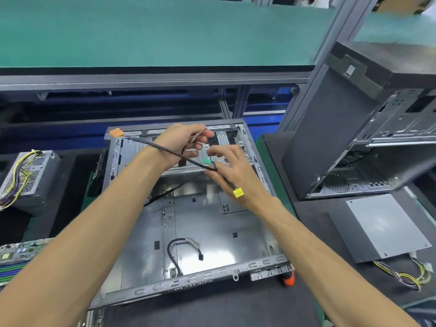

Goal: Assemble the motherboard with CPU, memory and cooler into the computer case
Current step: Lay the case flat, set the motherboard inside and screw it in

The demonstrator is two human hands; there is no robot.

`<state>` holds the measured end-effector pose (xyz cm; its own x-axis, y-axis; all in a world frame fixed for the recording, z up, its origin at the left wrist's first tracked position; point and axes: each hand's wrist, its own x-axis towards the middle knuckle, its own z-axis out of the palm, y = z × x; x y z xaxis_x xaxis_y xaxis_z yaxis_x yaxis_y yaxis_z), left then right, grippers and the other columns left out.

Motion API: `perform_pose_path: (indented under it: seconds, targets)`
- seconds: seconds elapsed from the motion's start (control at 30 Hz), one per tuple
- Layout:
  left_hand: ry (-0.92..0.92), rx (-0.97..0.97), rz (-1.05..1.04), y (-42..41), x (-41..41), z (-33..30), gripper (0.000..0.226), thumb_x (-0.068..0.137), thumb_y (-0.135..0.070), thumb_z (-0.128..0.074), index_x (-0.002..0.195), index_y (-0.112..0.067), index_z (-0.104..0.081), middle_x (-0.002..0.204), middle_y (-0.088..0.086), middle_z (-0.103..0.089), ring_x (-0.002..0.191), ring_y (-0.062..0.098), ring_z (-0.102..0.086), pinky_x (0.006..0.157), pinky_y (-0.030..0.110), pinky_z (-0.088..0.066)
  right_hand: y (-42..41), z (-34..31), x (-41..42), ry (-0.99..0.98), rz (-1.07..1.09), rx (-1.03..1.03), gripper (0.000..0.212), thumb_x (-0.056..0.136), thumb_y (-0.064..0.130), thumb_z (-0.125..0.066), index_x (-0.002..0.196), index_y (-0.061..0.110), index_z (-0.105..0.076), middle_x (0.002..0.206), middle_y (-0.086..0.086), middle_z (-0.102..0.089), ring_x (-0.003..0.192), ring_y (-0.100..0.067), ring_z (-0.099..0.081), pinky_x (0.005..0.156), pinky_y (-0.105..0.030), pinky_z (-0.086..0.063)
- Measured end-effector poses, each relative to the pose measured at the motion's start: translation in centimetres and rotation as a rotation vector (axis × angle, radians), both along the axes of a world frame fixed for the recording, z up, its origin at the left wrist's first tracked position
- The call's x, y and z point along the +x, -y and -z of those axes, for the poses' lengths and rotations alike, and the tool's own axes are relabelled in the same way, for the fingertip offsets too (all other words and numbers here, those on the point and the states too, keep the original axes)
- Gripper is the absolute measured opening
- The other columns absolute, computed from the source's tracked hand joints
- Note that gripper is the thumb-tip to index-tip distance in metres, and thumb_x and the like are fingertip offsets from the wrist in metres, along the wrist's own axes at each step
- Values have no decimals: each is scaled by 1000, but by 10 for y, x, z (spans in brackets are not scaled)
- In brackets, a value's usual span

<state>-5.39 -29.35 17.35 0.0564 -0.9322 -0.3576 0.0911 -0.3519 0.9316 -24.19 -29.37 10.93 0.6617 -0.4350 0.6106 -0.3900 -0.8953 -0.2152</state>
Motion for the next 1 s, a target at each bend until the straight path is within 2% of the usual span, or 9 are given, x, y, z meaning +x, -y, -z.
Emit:
perform_pose_path:
  seconds: [0.07,0.17,0.27,0.37,0.47,0.57,0.63,0.8,1.0]
  targets:
    - [-4,-18,81,3,-4,-2,37,104,-32,-46,97,-9,-74,79,-1,-67,65,9,-60,60,21,-47,3,-3,-2,-16,6,-23,29,100,23,-59,95,-2,-72,114,-10,-71,110,-35,-60,90,-51,-47]
    - [98,-42,105,5,-4,-4,47,105,-36,-39,99,-6,-75,89,7,-77,78,18,-72,69,29,-58,9,-13,-4,3,51,-95,27,99,20,-61,85,-1,-71,89,-11,-70,93,-33,-67,89,-50,-49]
    - [273,-63,-18,7,-1,-1,50,105,-29,-33,91,-7,-75,82,11,-77,71,22,-71,69,34,-58,5,-19,-5,-33,132,-110,30,100,21,-62,74,6,-62,70,-8,-61,67,-29,-58,70,-41,-50]
    - [346,-31,-17,-3,9,11,33,103,-21,-42,96,-7,-71,84,12,-73,67,21,-69,62,36,-58,-1,-22,-1,4,220,143,36,102,22,-59,70,14,-45,56,-1,-47,50,-26,-43,49,-38,-40]
    - [499,-8,-3,-15,13,22,19,102,-21,-50,107,-13,-66,89,8,-71,69,18,-67,61,32,-57,6,-25,10,69,357,557,33,104,31,-54,76,14,-50,53,-3,-56,49,-27,-51,50,-39,-41]
    - [702,-105,5,-22,11,21,15,99,-27,-55,105,-24,-68,89,-2,-70,73,13,-68,67,30,-58,25,-30,20,185,474,908,15,96,32,-65,85,29,-55,45,1,-63,47,-8,-63,46,-20,-44]
    - [653,-161,73,-24,10,16,13,94,-28,-60,101,-27,-72,84,-5,-71,69,9,-67,63,23,-55,37,-30,24,196,518,1060,19,92,31,-70,83,27,-55,41,7,-60,38,1,-56,42,-14,-38]
    - [668,-215,239,-19,-10,15,25,84,-40,-75,107,-30,-73,76,-9,-69,62,1,-59,60,14,-45,53,-29,33,190,627,1155,35,83,28,-80,61,6,-66,41,3,-57,35,-9,-46,46,-24,-42]
    - [888,-283,121,-16,-26,35,22,86,-42,-71,100,-27,-78,81,-6,-70,68,14,-56,68,29,-44,50,-25,48,-9,795,810,30,86,22,-75,103,6,-57,84,-5,-59,74,-24,-54,59,-32,-37]
